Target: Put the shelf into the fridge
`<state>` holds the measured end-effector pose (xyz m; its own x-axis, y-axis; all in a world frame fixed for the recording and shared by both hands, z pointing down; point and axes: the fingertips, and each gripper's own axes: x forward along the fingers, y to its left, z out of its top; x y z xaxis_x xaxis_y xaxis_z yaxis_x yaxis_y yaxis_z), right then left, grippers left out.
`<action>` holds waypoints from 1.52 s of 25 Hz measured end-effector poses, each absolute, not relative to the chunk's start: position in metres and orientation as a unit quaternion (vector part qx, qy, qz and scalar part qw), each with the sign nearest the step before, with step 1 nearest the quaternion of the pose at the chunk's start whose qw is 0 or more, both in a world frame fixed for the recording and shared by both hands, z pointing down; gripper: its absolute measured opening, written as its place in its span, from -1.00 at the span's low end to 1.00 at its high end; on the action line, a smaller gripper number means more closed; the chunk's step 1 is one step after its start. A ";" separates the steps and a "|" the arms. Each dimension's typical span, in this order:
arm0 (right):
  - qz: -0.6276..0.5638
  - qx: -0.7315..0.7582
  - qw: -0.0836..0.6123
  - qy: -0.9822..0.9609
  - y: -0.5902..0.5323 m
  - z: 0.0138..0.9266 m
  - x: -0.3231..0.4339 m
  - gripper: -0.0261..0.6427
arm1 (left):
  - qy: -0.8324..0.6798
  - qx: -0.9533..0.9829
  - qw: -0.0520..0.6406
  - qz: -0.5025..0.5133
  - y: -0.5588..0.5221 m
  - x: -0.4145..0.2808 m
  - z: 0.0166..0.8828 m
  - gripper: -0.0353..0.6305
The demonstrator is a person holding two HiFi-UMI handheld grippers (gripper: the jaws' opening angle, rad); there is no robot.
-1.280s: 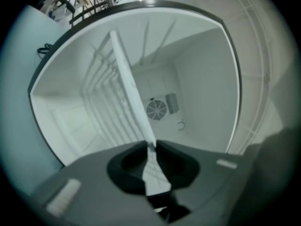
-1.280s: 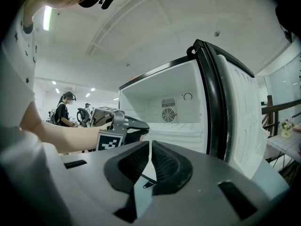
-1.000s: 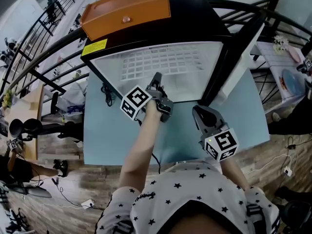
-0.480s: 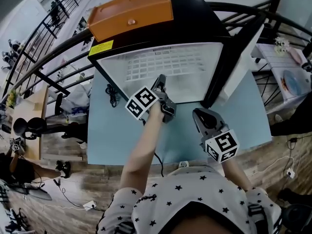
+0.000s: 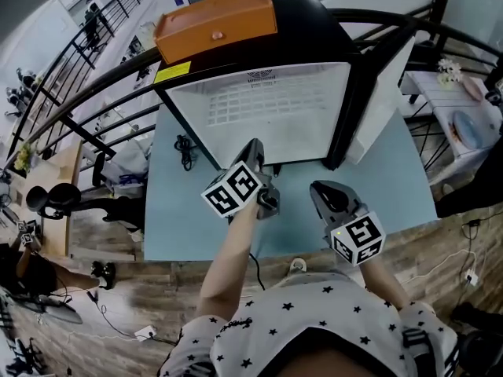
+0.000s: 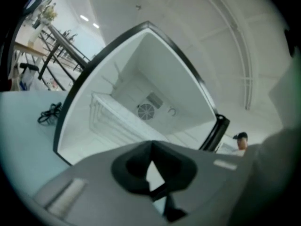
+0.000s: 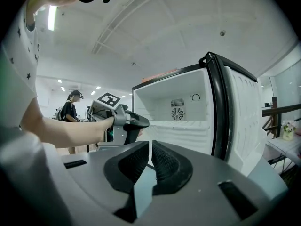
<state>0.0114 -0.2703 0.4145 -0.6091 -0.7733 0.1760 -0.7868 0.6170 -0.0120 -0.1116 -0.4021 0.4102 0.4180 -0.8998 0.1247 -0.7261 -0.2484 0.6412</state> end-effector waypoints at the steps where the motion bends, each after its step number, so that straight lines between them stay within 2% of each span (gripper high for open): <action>1: 0.043 0.433 0.078 -0.897 -0.266 0.415 0.009 -0.83 | -0.523 0.784 0.309 -0.126 -0.394 -0.112 0.409 -0.88; 11: 0.047 0.415 0.070 -0.906 -0.215 0.415 -0.017 -0.83 | -0.534 0.803 0.257 -0.064 -0.292 -0.119 0.418 -0.88; 38: 0.044 0.417 0.067 -0.905 -0.047 0.418 -0.031 -0.83 | -0.523 0.818 0.238 -0.007 -0.075 -0.124 0.457 -0.88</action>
